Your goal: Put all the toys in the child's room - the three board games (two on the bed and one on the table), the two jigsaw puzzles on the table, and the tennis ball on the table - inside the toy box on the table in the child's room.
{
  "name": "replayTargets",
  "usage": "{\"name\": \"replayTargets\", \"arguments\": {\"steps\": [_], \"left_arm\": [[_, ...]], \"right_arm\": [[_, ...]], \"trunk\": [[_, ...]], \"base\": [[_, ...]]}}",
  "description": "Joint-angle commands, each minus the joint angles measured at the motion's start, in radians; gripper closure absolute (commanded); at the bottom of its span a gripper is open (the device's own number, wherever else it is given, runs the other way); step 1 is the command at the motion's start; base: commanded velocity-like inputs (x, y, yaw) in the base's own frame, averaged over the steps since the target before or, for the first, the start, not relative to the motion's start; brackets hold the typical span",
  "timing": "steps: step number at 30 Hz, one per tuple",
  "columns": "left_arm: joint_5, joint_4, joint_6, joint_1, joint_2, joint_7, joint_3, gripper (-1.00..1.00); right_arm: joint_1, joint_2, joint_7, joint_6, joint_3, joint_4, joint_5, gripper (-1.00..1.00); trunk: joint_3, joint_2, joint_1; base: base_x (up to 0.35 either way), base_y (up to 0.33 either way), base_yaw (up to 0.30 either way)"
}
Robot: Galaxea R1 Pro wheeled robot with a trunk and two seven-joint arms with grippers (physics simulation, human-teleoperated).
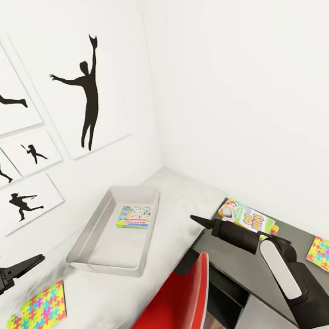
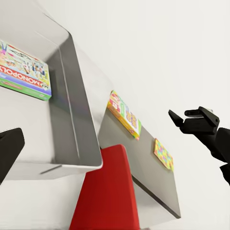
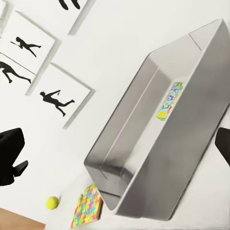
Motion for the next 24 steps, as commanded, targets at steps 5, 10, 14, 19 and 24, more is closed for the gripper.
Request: {"name": "replayTargets", "arguments": {"steps": [5, 10, 14, 19, 24], "left_arm": [[-0.002, 0.000, 0.011, -0.001, 0.000, -0.005, 0.000, -1.00], [-0.002, 0.000, 0.010, -0.001, 0.000, -0.005, 0.000, -1.00], [-0.001, -0.001, 0.009, -0.001, 0.000, -0.005, 0.000, -1.00], [-0.002, -0.008, 0.010, -0.001, 0.001, -0.005, 0.000, -1.00], [-0.002, -0.021, 0.018, -0.001, 0.008, -0.005, 0.001, -1.00]], "right_arm": [[-0.001, 0.000, 0.002, 0.006, -0.002, -0.001, -0.004, -1.00], [-0.001, 0.000, 0.003, 0.006, -0.003, -0.001, -0.004, -1.00], [-0.001, 0.000, 0.004, 0.007, -0.003, 0.000, -0.004, -1.00], [-0.001, -0.001, 0.005, 0.007, -0.003, 0.000, -0.004, -1.00], [-0.001, -0.003, 0.006, 0.008, -0.005, 0.000, -0.004, -1.00]], "trunk": [[-0.002, -0.002, 0.000], [0.001, -0.002, 0.000], [0.004, -0.002, 0.000], [0.009, -0.002, 0.000], [0.014, -0.002, 0.000]], "base": [[-0.150, 0.000, -0.003], [-0.127, 0.000, -0.116], [-0.036, 0.000, -0.216], [-0.010, 0.000, -0.235], [-0.002, 0.000, -0.240]]}}
